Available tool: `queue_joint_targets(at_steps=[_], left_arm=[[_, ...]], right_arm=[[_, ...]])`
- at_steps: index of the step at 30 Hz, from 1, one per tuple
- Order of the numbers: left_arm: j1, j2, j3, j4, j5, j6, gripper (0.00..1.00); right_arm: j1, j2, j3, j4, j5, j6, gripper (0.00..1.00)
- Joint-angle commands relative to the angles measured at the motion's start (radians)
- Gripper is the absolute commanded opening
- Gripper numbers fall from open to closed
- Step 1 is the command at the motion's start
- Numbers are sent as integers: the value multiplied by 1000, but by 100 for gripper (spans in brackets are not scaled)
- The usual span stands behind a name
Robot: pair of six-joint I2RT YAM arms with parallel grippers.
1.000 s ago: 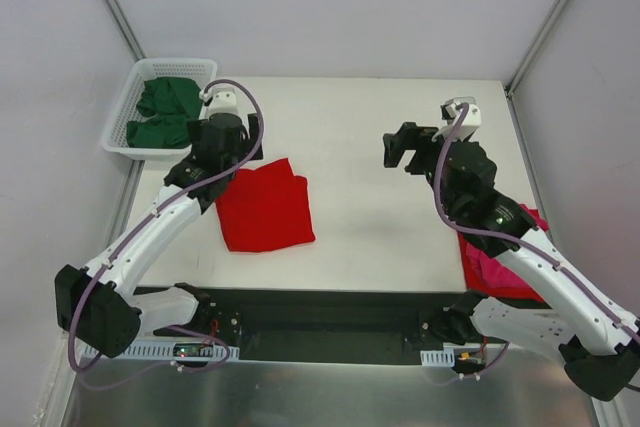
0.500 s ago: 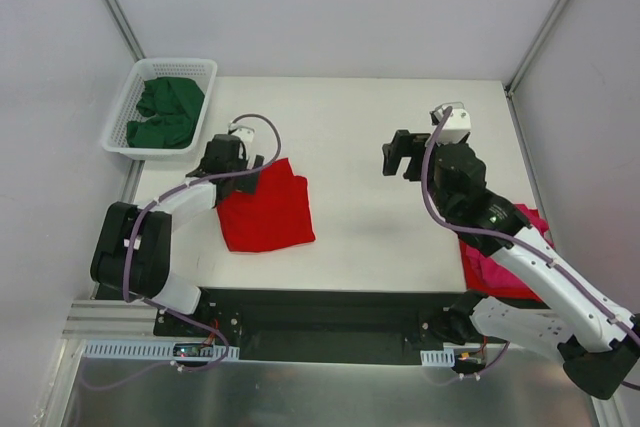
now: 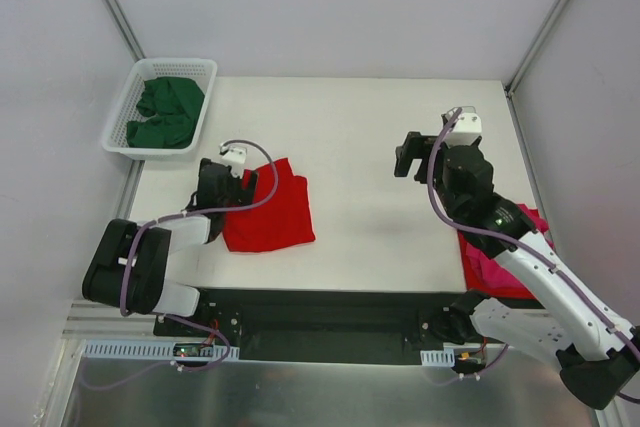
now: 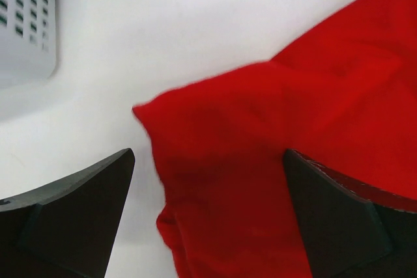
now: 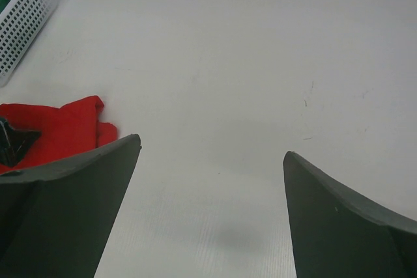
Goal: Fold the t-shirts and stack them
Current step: Fold the long partially folded tshirt into a neat square
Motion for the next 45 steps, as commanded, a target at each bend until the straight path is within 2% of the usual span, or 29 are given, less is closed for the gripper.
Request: queue_joint_targets(at_steps=[1, 4, 5, 7, 8, 13, 15, 32, 37, 40, 43, 45], left_arm=[[61, -130, -165, 310, 63, -49, 99], [122, -166, -294, 479, 48, -122, 99], [131, -154, -317, 566, 71, -129, 99], [153, -126, -356, 616, 189, -89, 99], [153, -100, -368, 685, 198, -83, 99], [188, -115, -321, 555, 171, -156, 99], [191, -98, -304, 549, 206, -132, 100], [191, -103, -301, 543, 191, -143, 99], [191, -103, -301, 543, 191, -146, 99], [191, -103, -301, 543, 192, -144, 99], [191, -102, -301, 543, 192, -144, 99], [191, -103, -302, 541, 191, -144, 99]], right_arm=[[-9, 0, 0, 14, -34, 4, 96], [-10, 14, 3, 14, -60, 15, 96], [-12, 23, 8, 14, -68, 15, 96], [-10, 29, 11, 12, -82, 15, 96], [-12, 34, 14, 11, -85, 12, 96], [-17, 41, 25, 6, -96, 9, 96], [-17, 46, 25, 5, -100, 14, 96], [-17, 77, 31, 2, -133, 23, 96], [17, 93, 20, 67, -182, 51, 96], [64, 98, 22, 107, -113, -11, 96], [88, 112, 77, 49, -15, -141, 96], [86, 132, 124, -59, 176, -85, 96]])
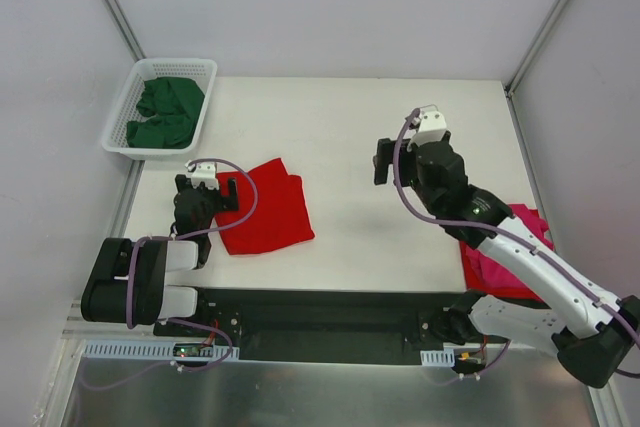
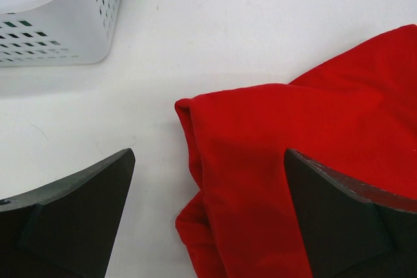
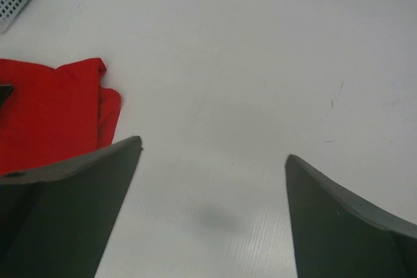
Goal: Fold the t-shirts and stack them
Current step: Fold the long partially folded tshirt into a neat square, then put the neatly folded tshirt into the corner of the board with the right arm
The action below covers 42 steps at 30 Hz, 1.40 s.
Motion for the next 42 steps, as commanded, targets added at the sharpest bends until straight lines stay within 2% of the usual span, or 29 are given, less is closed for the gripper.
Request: queue_joint_targets(at_steps=[1, 2, 3, 4, 5, 6, 7, 8, 10, 14, 15, 17, 18, 21, 22, 26, 29, 34, 36, 38, 40, 42], left_arm=[[5, 5, 24, 54, 29, -14, 99], [5, 5, 24, 52, 29, -12, 99], [5, 5, 24, 52, 29, -12, 99], [5, 5, 22, 52, 29, -12, 99], [5, 6, 22, 52, 27, -12, 99], [5, 5, 24, 52, 29, -12, 99], [5, 5, 22, 52, 27, -12, 100], [5, 5, 24, 51, 27, -12, 99], [5, 5, 24, 52, 27, -12, 99], [5, 5, 24, 52, 29, -12, 99], [5, 5, 24, 52, 27, -12, 99], [5, 5, 25, 52, 29, -12, 99], [6, 5, 25, 52, 29, -12, 99], [7, 5, 25, 52, 29, -12, 99], [7, 5, 25, 51, 30, -16, 99], [7, 5, 24, 51, 30, -12, 99], [7, 5, 25, 51, 30, -12, 99], [7, 5, 24, 51, 29, -12, 100], [7, 5, 24, 51, 30, -12, 99], [7, 6, 24, 51, 29, -12, 99], [7, 5, 25, 51, 30, -12, 99], [7, 5, 24, 52, 30, -12, 99]], right_arm=[[6, 76, 182, -99, 324, -50, 96], [6, 111, 245, -186, 407, -90, 96], [6, 155, 314, -228, 420, -131, 96], [6, 261, 380, -257, 438, -174, 96], [3, 307, 507, -264, 496, -269, 96], [-13, 359, 559, -265, 516, -303, 96], [-33, 396, 616, -264, 520, -340, 96], [-62, 453, 693, -274, 454, -362, 96], [-174, 472, 741, -290, 364, -379, 96], [-404, 380, 697, -293, 154, -356, 96], [-508, 301, 639, -293, 127, -347, 96], [-622, 215, 554, -293, 45, -337, 96], [-738, 120, 469, -294, 8, -330, 96], [-954, 7, 373, -349, -114, -307, 96], [-990, -1, 352, -404, -137, -290, 96], [-1021, 12, 371, -509, -333, -271, 96], [-1021, 33, 417, -570, -382, -258, 96], [-1021, -50, 310, -416, -476, -233, 96], [-1023, -47, 290, -432, -496, -241, 96], [-1023, -50, 256, -429, -513, -396, 96], [-1023, -54, 227, -402, -452, -367, 96], [-1023, -85, 171, -376, -543, -321, 96]])
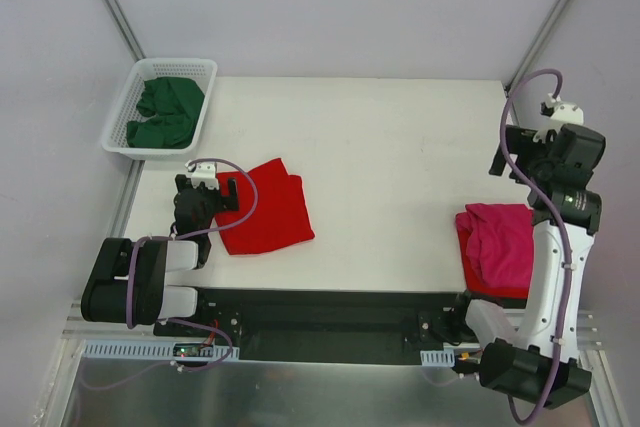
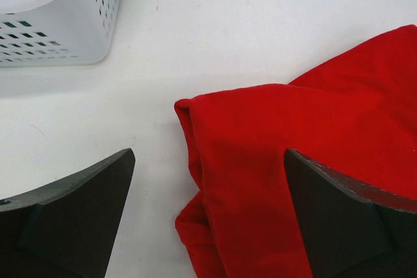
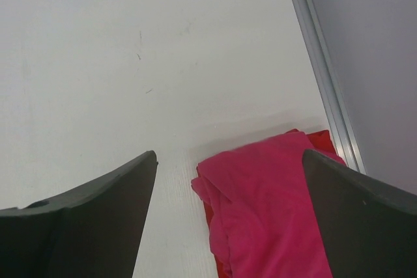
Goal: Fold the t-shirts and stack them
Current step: Put the neatly folded tshirt into the corner of the board with the right arm
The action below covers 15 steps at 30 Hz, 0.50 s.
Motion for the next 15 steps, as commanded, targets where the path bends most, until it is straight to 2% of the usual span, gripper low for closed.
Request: queue_joint_targets(at_steps=[1, 2, 4, 5, 7, 10, 11, 12, 15], left_arm=[[7, 5, 24, 51, 30, -12, 99], [7, 5, 24, 51, 30, -12, 99], [7, 5, 25, 52, 30, -12, 99], [7, 5, 24, 51, 30, -12, 99], [7, 5, 24, 51, 30, -12, 99], [7, 5, 25, 51, 30, -10, 99], [7, 6, 24, 51, 28, -12, 99], [7, 5, 24, 52, 30, -12, 99], [7, 5, 24, 51, 30, -12, 99]], right_arm=[[-2, -63, -84, 87, -83, -5, 96], [-2, -86, -100, 92, -48, -18, 96], [-5, -107, -143, 128, 128, -64, 96], [-9, -118, -153, 141, 153, -87, 96], [-19, -141, -156, 115, 128, -156, 96], [-20, -121, -159, 15, 121, -139, 96], [-23, -103, -160, -20, 92, -151, 96], [-28, -80, -162, -89, -4, -166, 96], [-69, 47, -202, -151, -100, -180, 96]])
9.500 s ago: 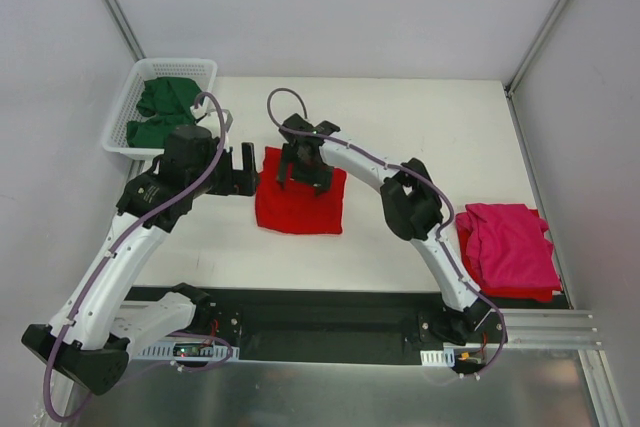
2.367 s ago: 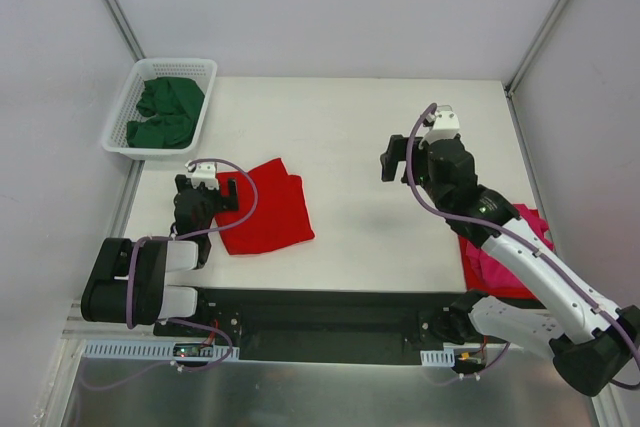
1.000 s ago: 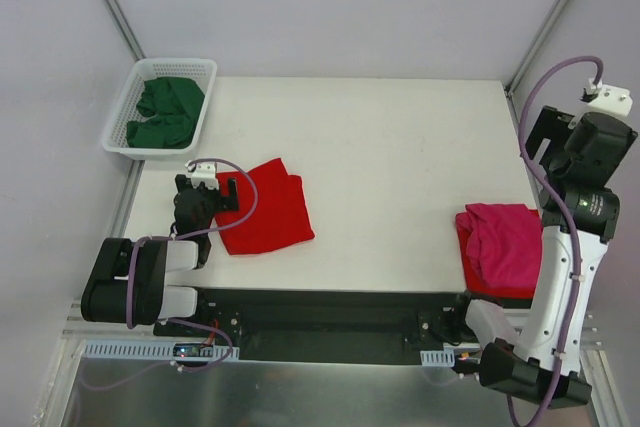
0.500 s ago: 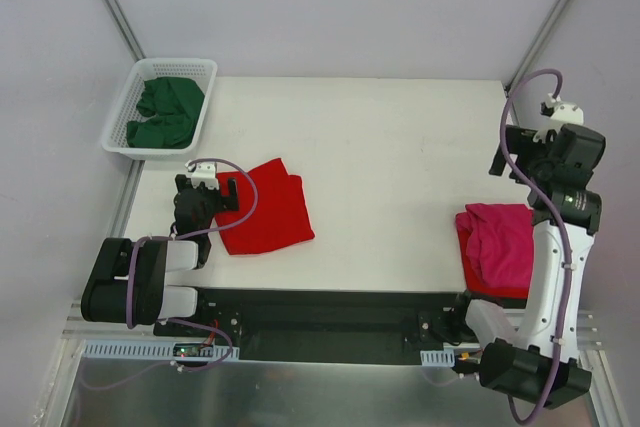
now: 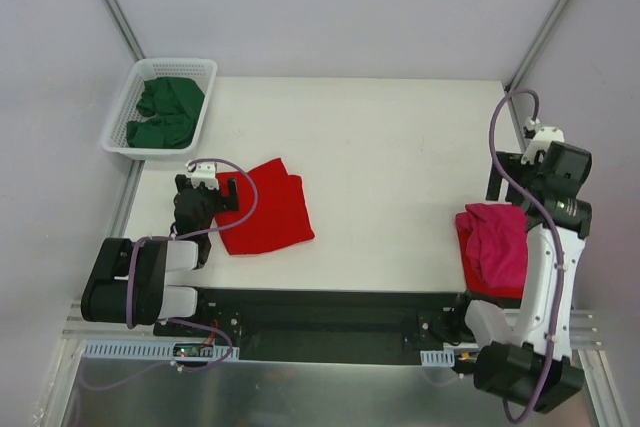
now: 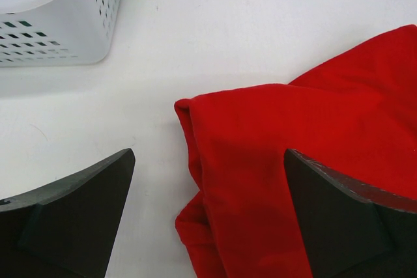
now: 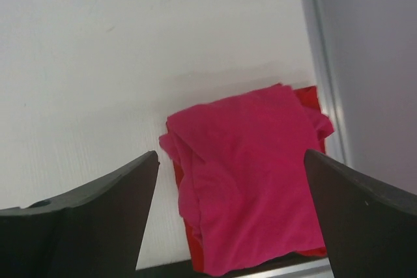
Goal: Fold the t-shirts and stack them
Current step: Put the neatly folded tshirt into the corner of the board with the right arm
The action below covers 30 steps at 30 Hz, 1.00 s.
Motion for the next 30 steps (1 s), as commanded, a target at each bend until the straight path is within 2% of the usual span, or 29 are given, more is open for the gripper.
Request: queue_joint_targets(at_steps=[1, 4, 7, 8, 11, 14, 15, 19, 21, 23, 26, 30], left_arm=[[7, 5, 24, 52, 30, -12, 99], [7, 5, 24, 51, 30, -12, 99], [7, 5, 24, 51, 30, -13, 100], [7, 5, 25, 49, 30, -12, 99], [7, 5, 25, 51, 30, -12, 99], [7, 5, 24, 49, 30, -12, 99], [7, 5, 24, 51, 28, -12, 99], [7, 5, 24, 52, 28, -12, 99], [7, 5, 24, 51, 30, -12, 99], [7, 5, 24, 51, 30, -12, 100], [7, 5, 24, 51, 31, -12, 99], [7, 5, 25, 51, 30, -13, 99]], right_arm=[[-90, 171, -50, -129, -146, -46, 96], [-203, 228, -45, -145, -154, -91, 96], [-300, 275, 50, -220, -120, -167, 96], [-316, 298, 126, -257, -123, -189, 96], [-369, 303, 189, -398, -221, -249, 96], [-382, 220, 128, -408, -257, -318, 96], [-383, 184, 60, -391, -296, -359, 96], [-419, 131, -100, -351, -390, -606, 96], [-432, 134, -123, -360, -407, -687, 96], [-469, 171, -123, -343, -400, -709, 96], [-506, 272, -38, -409, -430, -650, 96], [-557, 376, -2, -366, -418, -628, 96]])
